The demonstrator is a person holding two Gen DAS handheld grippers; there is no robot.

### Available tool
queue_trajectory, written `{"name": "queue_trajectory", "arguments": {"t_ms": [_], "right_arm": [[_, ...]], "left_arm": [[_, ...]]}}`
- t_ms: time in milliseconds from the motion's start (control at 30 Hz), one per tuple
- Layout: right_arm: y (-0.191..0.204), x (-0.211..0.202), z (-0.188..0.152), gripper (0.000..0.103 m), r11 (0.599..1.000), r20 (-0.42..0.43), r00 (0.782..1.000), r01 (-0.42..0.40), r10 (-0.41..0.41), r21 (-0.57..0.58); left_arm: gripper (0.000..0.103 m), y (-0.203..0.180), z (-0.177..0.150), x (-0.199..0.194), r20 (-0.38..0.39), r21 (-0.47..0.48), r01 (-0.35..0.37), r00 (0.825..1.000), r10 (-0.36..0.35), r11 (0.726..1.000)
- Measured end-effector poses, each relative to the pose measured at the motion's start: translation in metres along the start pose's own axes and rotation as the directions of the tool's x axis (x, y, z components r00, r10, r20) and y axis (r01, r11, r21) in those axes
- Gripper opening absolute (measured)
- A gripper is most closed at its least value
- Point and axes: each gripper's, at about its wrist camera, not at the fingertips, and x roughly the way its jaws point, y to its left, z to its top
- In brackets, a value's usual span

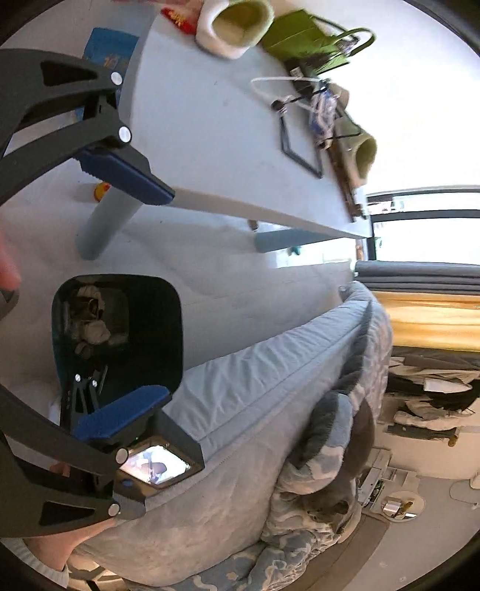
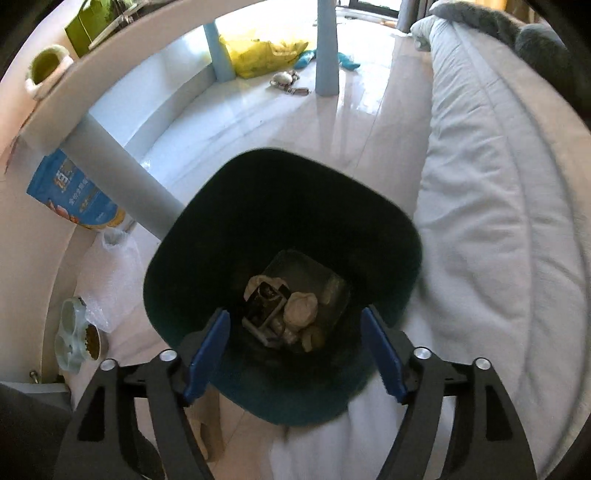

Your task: Collect trash

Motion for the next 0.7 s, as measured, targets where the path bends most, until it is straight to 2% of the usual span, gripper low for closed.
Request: {"name": "queue_trajectory", "arguments": {"t_ms": [100, 233, 333, 400, 500, 700], "right_arm": [[-0.006, -0.027, -0.003, 0.081, 1.0, 0.061, 0.998, 0.001, -0.001, 0.001], [-0.016, -0.078, -0.012, 0.093, 1.0, 0.184, 0.983, 0.022, -0.023, 0.006], [-0.027, -0.126, -0.028, 0.099, 0.998, 0.297, 0.953, 0.041, -0.051, 0.043], [-0.037, -0.153, -0.04, 0.099, 0.996, 0.356, 0.931, 0.055, -0.076, 0.07], [-0.05, -0.19, -0.061, 0.099, 0.991, 0.418, 0.9, 0.092, -0.126, 0.1], [-0.073, -0.259, -0.113, 0.1, 0.968, 0.52, 0.818, 0.176, -0.246, 0.18]], "left_arm": [[0.1, -0.007, 0.004, -0.016, 0.038, -0.007, 0.004, 0.999, -0.004, 1.0], [0.1, -0.027, 0.006, -0.04, 0.087, 0.007, 0.013, 0.996, -0.014, 1.0], [0.1, -0.042, 0.003, -0.056, 0.123, 0.019, 0.016, 0.992, -0.018, 1.0], [0.1, -0.054, 0.0, -0.068, 0.143, 0.031, 0.012, 0.99, -0.016, 0.999], [0.1, -0.063, -0.004, -0.084, 0.175, 0.027, 0.011, 0.984, -0.016, 1.0], [0.1, -0.072, -0.011, -0.11, 0.204, 0.015, -0.007, 0.979, 0.004, 1.0]]}}
